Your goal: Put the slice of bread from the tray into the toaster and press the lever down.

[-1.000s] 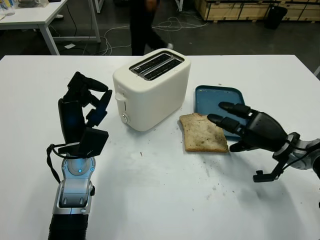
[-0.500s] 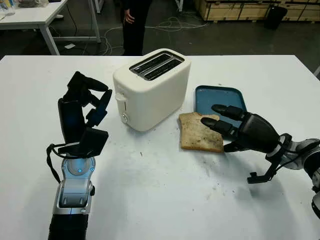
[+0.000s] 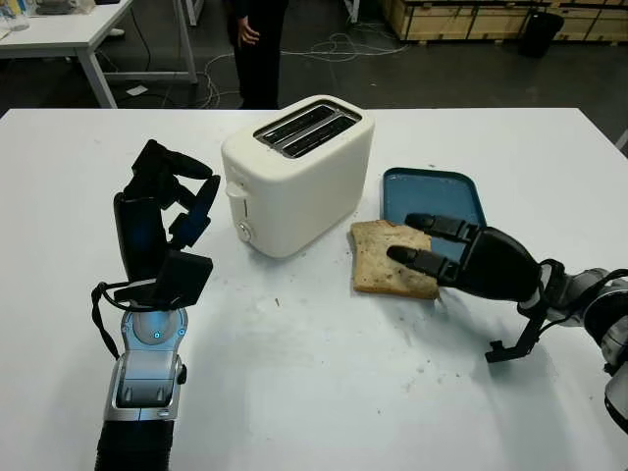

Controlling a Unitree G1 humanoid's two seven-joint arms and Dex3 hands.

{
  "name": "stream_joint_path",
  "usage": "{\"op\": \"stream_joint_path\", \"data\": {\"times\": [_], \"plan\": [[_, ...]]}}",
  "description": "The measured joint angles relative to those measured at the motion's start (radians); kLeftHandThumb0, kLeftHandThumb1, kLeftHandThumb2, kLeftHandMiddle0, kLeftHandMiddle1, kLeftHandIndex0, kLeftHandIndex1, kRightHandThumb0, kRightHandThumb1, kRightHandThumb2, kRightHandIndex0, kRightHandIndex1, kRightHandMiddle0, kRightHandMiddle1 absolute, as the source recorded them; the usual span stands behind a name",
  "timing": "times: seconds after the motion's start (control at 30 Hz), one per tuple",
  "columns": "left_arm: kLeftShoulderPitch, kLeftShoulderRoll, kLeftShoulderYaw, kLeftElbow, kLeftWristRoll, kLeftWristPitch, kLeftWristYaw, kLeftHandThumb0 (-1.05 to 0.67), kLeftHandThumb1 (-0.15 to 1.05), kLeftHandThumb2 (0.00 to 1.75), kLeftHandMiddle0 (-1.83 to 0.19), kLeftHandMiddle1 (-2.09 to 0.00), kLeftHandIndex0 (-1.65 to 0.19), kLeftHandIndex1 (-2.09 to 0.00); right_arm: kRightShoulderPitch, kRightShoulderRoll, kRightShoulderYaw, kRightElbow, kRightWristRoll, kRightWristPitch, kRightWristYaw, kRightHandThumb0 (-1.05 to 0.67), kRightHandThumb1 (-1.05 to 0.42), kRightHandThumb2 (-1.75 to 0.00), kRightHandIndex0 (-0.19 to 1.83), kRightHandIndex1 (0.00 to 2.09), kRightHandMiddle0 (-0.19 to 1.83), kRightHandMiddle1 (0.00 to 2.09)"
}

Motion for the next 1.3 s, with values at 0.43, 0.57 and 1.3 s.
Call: {"op": "stream_joint_path", "data": {"times": [0.43, 0.57, 1.3], "plan": [[0.005, -0.004, 0.000, -0.011, 0.002, 0.004, 0.000, -0.35, 0.92, 0.25, -0.81, -1.75, -0.54, -1.62, -0.029, 0.021, 0.021, -0.045, -0.011, 0.031, 0.072, -0.32, -0.85, -0.01, 0.71, 1.37, 1.14, 0.12], [0.007, -0.004, 0.000, -0.012, 0.002, 0.005, 0.000, -0.35, 0.92, 0.25, -0.81, -1.75, -0.54, -1.62, -0.029, 0.028, 0.001, -0.056, 0.033, -0.013, 0.118, -0.47, -0.91, -0.11, 0.82, 1.72, 0.81, 1.22], [0.010, -0.008, -0.001, -0.012, 0.002, 0.006, -0.001, -0.35, 0.92, 0.24, -0.82, -1.75, -0.55, -1.63, 0.007, -0.002, -0.283, -0.184, 0.297, -0.247, 0.163, -0.39, -0.92, -0.34, 0.82, 1.75, 0.52, 1.75]]}}
